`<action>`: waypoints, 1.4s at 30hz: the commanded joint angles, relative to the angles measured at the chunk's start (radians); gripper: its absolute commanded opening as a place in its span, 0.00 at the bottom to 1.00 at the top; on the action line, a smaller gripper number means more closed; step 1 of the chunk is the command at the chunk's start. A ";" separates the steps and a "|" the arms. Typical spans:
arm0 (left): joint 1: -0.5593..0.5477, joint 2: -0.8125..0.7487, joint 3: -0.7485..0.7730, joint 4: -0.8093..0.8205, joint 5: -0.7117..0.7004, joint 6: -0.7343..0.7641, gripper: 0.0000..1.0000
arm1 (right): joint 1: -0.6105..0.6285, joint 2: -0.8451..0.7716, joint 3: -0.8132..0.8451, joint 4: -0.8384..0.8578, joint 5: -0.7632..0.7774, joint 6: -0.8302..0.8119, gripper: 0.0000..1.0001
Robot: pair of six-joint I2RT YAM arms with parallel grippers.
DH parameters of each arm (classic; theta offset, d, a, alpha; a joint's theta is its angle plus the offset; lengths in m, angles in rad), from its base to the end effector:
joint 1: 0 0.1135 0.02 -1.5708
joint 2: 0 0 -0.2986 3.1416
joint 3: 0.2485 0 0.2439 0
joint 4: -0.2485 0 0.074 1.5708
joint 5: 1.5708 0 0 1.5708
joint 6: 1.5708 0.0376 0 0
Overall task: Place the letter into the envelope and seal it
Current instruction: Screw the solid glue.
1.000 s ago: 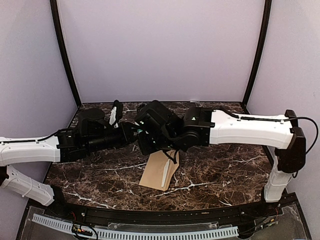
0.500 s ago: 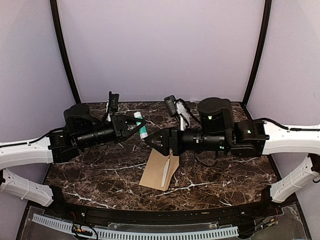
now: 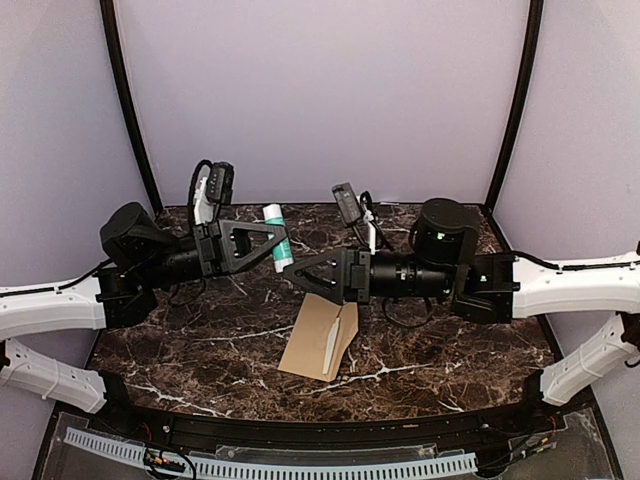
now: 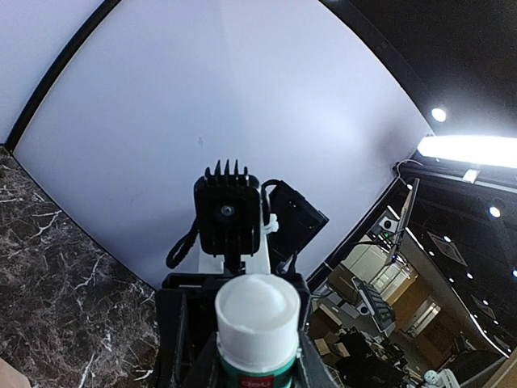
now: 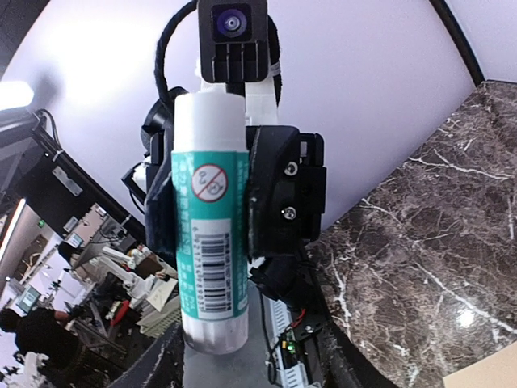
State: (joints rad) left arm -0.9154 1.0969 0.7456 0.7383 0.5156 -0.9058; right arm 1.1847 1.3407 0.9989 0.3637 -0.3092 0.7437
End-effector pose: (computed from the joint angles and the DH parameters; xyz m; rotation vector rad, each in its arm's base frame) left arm 0.1225 -0.1898 0.3944 0.5470 1.3752 -1.8415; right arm 0.1041 0.2864 0.3839 -0.6815 1.7138 1.6914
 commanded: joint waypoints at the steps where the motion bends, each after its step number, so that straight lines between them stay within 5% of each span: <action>1: 0.002 0.002 -0.008 0.101 0.069 -0.002 0.00 | 0.004 0.024 0.040 0.157 -0.083 0.027 0.48; 14: 0.001 0.006 -0.009 0.108 0.074 0.001 0.00 | 0.006 0.043 0.044 0.175 -0.099 0.037 0.13; 18: 0.001 -0.005 -0.009 0.054 0.051 0.039 0.00 | 0.006 0.036 0.051 0.124 -0.064 0.017 0.11; 25: -0.001 -0.017 0.067 -0.356 -0.150 0.177 0.00 | 0.007 0.065 0.204 -0.263 0.163 -0.079 0.10; 34: -0.011 0.044 0.065 -0.411 -0.304 0.053 0.00 | 0.066 0.309 0.557 -0.744 0.501 -0.151 0.07; 42: -0.025 0.072 0.053 -0.440 -0.350 -0.009 0.00 | 0.111 0.456 0.727 -0.879 0.630 -0.129 0.08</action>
State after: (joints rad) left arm -0.8940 1.1652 0.7982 0.2718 0.0925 -0.8558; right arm 1.2583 1.7535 1.6623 -0.5636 0.2764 0.6239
